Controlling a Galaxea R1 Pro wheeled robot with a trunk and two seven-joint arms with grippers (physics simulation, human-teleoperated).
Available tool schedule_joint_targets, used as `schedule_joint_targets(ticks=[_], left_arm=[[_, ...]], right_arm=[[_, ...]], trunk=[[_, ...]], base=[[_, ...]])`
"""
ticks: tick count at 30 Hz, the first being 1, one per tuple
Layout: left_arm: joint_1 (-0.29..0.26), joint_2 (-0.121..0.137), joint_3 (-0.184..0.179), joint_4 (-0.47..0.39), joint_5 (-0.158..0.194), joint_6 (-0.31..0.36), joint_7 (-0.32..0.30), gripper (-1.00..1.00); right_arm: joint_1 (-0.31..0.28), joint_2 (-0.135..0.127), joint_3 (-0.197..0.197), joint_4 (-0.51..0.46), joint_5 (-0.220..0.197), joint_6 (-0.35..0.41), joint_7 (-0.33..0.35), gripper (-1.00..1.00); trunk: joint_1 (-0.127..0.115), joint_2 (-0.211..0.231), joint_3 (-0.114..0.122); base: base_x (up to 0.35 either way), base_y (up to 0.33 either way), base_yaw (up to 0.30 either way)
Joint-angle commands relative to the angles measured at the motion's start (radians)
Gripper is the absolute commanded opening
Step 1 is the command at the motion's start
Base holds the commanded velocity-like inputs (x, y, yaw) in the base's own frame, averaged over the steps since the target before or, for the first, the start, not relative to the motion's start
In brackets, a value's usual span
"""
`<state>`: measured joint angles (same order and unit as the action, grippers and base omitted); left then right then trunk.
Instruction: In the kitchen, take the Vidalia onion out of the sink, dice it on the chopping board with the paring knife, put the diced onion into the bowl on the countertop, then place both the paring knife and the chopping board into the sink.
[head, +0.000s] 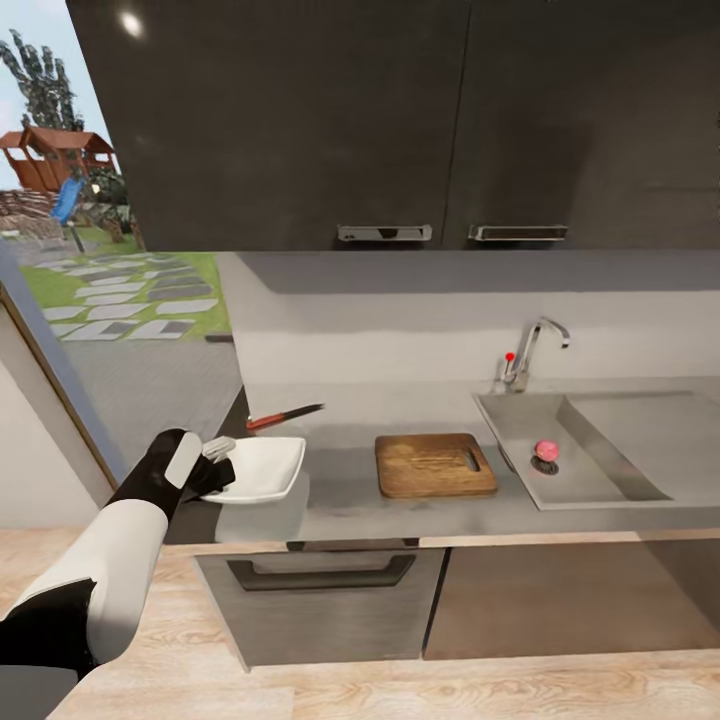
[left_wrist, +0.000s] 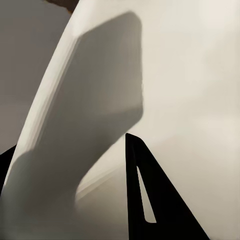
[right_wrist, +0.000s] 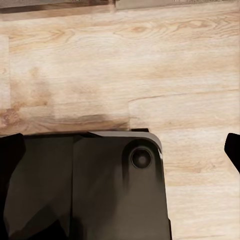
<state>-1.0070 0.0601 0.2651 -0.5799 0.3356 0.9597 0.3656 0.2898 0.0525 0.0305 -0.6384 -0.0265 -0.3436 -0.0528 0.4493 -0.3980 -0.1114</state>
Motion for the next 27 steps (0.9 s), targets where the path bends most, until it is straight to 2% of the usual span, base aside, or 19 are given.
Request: schedule_joint_targets(ticks=[1,7,19,20,27], left_arm=[[-0.001,0.0,0.002,-0.001,0.013,0.002,0.009,-1.0],[-0.001,0.0,0.003,-0.001,0.013,0.002,0.01,-1.0],[-0.001,0.001,0.003,-0.001,0.011,0.002,0.013,-1.0],[-0.001,0.001,0.003,-0.001,0.011,0.002,0.013,1.0],[-0.001,0.001,0.003,-0.003,0.011,0.002,0.014,1.0]], right_arm=[[0.0,0.0,0.003,-0.001,-0.003,-0.001,-0.006,1.0],[0.0,0.0,0.003,-0.001,-0.003,-0.001,-0.006,1.0],[0.0,0.0,0.003,-0.001,-0.003,-0.001,-0.006,1.0],[0.0,0.0,0.003,-0.001,-0.003,-0.001,-0.006,1.0],[0.0,0.0,0.003,-0.001,-0.003,-0.001,-0.006,1.0]], trunk=[[0.001,-0.002,0.0],[0.001,-0.002,0.008],[0.001,-0.002,0.008],[0.001,-0.002,0.008],[0.001,-0.002,0.008]], base=[[0.0,0.0,0.0],[0.0,0.0,0.0],[0.0,0.0,0.0],[0.0,0.0,0.0],[0.0,0.0,0.0]])
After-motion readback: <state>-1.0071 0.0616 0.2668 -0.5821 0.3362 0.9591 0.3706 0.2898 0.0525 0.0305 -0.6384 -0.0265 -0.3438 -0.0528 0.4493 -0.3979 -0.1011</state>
